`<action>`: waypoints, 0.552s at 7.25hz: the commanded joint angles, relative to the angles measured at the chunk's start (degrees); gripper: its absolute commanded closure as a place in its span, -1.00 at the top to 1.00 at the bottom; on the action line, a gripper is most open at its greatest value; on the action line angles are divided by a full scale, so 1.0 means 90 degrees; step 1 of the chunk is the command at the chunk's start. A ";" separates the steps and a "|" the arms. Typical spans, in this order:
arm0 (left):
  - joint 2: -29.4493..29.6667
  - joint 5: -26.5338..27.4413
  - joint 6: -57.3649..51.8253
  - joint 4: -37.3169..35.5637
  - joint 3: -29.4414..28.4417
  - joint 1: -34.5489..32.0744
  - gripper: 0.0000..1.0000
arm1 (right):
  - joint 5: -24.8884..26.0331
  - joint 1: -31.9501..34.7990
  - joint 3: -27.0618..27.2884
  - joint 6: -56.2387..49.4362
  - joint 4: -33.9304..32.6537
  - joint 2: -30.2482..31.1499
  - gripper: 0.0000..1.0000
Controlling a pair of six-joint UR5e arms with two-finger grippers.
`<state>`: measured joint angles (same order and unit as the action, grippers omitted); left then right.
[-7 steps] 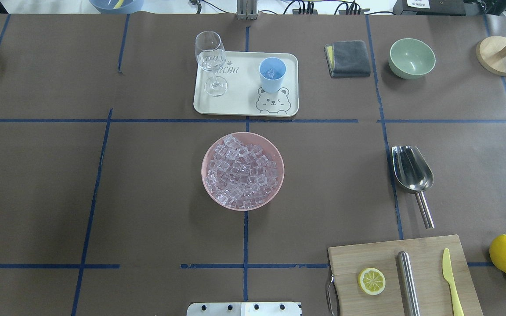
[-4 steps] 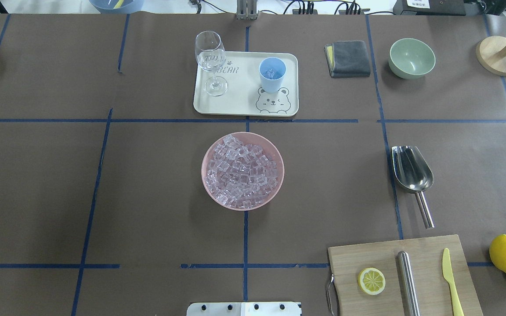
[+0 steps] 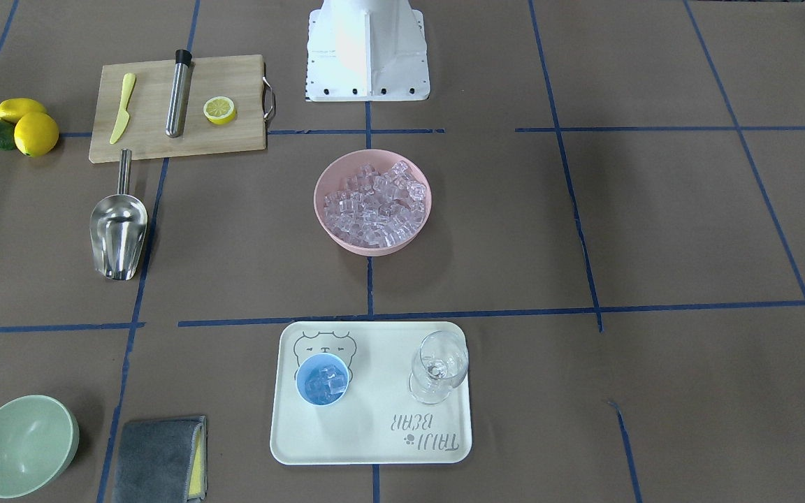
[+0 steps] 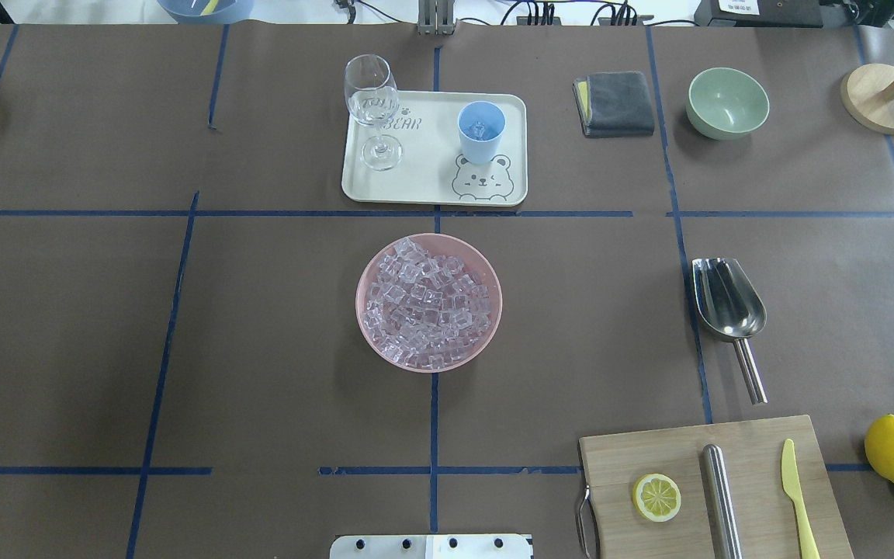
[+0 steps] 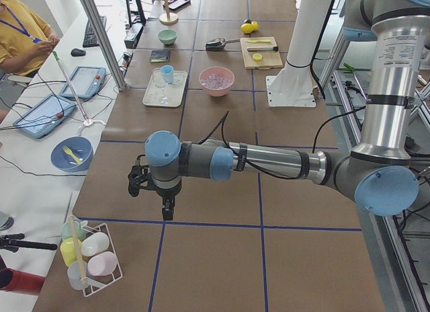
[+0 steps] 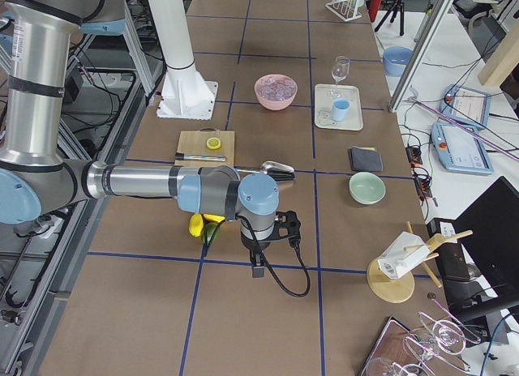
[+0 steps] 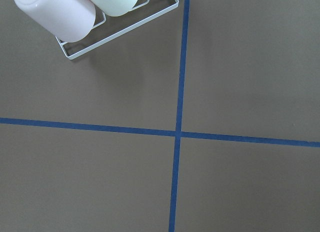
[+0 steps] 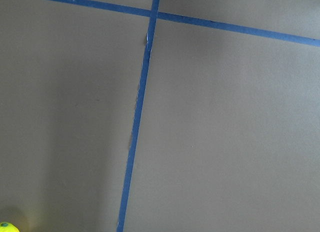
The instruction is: Put ice in cup with scoop
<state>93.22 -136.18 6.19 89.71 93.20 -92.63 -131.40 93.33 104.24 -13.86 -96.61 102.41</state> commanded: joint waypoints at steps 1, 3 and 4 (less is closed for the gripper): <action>-0.0385 0.0150 -0.0004 0.0933 -0.0004 0.0097 1.00 | 0.0000 0.0001 -0.0010 0.0007 -0.0008 0.0008 1.00; -0.0505 0.0307 0.0005 0.1234 -0.0005 0.0116 1.00 | 0.0000 0.0001 -0.0010 0.0007 -0.0008 0.0008 1.00; -0.0505 0.0307 0.0015 0.1215 -0.0005 0.0126 1.00 | 0.0000 -0.0008 -0.0010 0.0007 -0.0008 0.0008 1.00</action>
<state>88.93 -133.64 6.25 100.15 93.17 -91.62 -131.40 93.33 104.15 -13.80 -96.68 102.48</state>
